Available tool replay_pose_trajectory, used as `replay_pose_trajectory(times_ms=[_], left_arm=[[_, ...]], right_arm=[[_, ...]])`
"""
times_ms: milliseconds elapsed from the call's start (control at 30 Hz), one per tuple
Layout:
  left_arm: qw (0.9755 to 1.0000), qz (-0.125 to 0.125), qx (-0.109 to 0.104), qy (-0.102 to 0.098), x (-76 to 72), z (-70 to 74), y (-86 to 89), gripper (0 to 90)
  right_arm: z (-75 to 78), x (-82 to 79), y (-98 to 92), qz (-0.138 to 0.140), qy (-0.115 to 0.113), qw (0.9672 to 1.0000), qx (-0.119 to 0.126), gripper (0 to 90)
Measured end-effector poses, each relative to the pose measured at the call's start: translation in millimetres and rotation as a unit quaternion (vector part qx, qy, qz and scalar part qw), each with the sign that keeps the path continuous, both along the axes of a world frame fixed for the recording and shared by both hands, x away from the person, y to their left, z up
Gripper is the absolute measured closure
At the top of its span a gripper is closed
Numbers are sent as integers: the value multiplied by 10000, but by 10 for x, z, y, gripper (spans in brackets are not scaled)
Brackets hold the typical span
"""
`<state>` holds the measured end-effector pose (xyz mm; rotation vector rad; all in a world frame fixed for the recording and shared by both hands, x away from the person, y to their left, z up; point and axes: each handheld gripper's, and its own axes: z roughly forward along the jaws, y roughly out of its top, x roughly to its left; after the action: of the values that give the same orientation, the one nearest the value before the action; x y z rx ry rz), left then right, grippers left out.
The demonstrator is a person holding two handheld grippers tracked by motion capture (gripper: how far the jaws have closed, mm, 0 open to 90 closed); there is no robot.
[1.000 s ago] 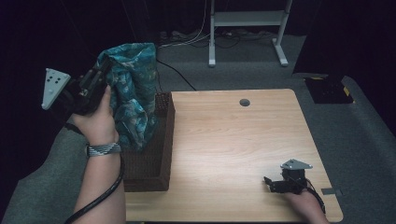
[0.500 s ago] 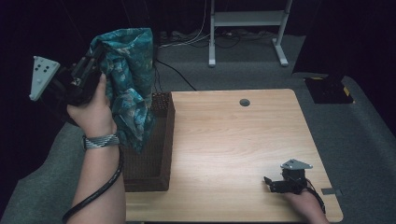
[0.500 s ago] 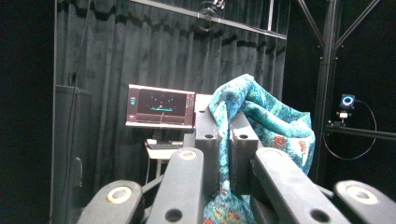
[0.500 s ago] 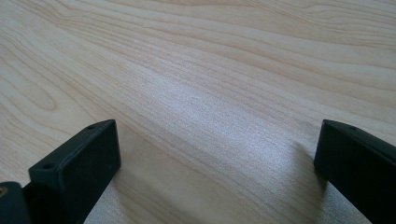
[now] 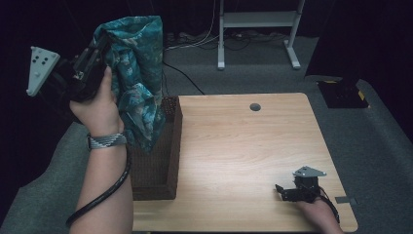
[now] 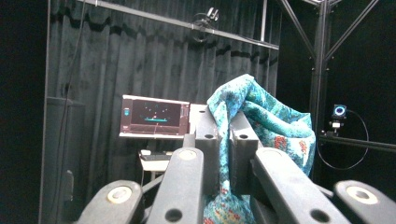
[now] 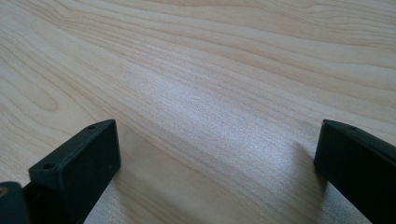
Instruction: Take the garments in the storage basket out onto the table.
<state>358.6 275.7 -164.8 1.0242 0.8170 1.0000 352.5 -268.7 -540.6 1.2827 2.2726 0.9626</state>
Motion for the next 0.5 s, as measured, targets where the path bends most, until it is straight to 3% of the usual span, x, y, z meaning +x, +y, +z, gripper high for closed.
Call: replay_pose_trajectory(times_ms=[500], left_arm=[[9994,-270,25,-212,25,202,-293,853]], right_arm=[[0,0,-4,1,2,10000,15,4]])
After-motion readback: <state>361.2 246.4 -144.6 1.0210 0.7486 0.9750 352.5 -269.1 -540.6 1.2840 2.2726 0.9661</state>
